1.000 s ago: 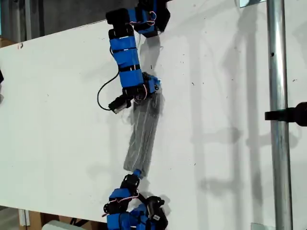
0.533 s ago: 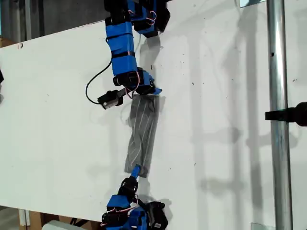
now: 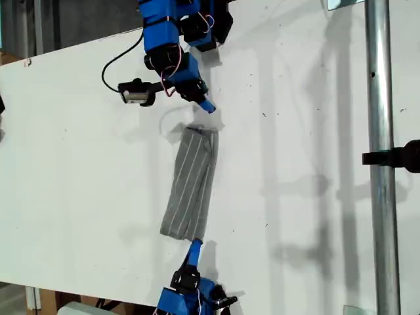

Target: Grasp corners of a towel and fold twice.

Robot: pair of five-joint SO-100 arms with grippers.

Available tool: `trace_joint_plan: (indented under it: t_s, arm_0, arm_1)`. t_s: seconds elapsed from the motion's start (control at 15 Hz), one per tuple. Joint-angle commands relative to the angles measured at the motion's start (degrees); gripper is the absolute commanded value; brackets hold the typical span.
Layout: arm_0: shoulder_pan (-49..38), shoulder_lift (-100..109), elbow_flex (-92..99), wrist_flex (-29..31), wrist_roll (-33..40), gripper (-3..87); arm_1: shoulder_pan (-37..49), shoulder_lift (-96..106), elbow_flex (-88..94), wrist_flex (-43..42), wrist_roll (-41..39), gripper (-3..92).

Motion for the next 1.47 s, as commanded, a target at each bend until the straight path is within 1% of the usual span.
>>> trace_joint_plan:
  t_s: [0.0, 0.07, 0.13, 0.2, 0.27, 0.4, 0.53, 0.6, 0.73, 0.87, 0.93, 1.0, 1.07, 1.13, 1.2, 1.27, 1.33, 1.4]
  arm_0:
    - [6.5, 0.79, 2.81, -0.44, -1.14, 8.5]
    - [10.2, 0.79, 6.33, -1.14, -3.52, 8.4]
    - [13.71, 0.79, 10.55, -3.52, -5.63, 8.0]
    - [15.64, 0.79, 13.8, -5.1, -7.91, 7.0]
    - [15.91, 0.79, 15.29, -5.1, -10.02, 7.0]
    - [16.08, 0.79, 15.64, -4.75, -10.81, 7.0]
    - [15.91, 0.79, 15.64, -3.69, -10.63, 7.0]
    - [16.0, 0.79, 15.64, -3.25, -11.07, 7.0]
    - [16.35, 0.79, 15.91, -3.16, -11.69, 7.0]
    - [16.52, 0.79, 16.0, -3.16, -11.69, 7.0]
    - [16.7, 0.79, 16.0, -2.99, -11.78, 7.0]
    - [17.05, 0.79, 16.0, -2.9, -12.13, 7.0]
    - [17.49, 0.79, 16.17, -2.81, -12.39, 7.0]
    - [17.67, 0.79, 16.26, -2.72, -12.66, 7.0]
    - [18.19, 0.79, 16.35, -2.64, -12.74, 7.0]
    - [18.9, 0.79, 16.26, -2.46, -13.01, 7.0]
    - [19.51, 0.79, 16.26, -2.37, -13.1, 7.0]
    - [19.86, 0.79, 16.26, -2.29, -13.36, 7.0]
  arm_1:
    - [1.05, 27.86, 24.43, -14.59, 4.04, 26.9]
    - [2.11, 33.05, 30.32, -18.81, 4.92, 27.7]
    - [4.39, 31.99, 31.46, -21.97, 4.57, 28.5]
    - [6.86, 28.3, 31.55, -27.33, 3.08, 29.0]
    - [9.05, 21.36, 30.5, -32.87, 1.41, 29.6]
    - [11.87, 0.88, 23.47, -40.34, -1.23, 32.1]
    - [12.74, -19.25, 12.13, -41.57, -0.88, 32.3]
    - [12.92, -26.46, 7.29, -41.66, -0.53, 40.8]
    - [11.87, -37.44, -3.08, -41.4, -1.05, 40.0]
    - [11.16, -44.3, -9.14, -42.28, 2.2, 39.7]
    - [11.07, -46.14, -10.99, -43.51, 2.9, 37.0]
    - [11.43, -47.55, -11.69, -45.62, 2.9, 29.7]
    - [11.78, -48.16, -11.78, -46.93, 2.72, 11.8]
    - [12.57, -48.43, -11.87, -45.62, 2.37, 1.3]
    - [13.27, -47.81, -13.01, -39.73, 0.35, -0.2]
    - [13.8, -47.64, -15.38, -31.11, -2.11, -0.2]
    - [13.36, -45.79, -16.0, -25.14, -5.1, -0.2]
    - [11.78, -42.54, -16.0, -18.28, -6.33, -0.2]
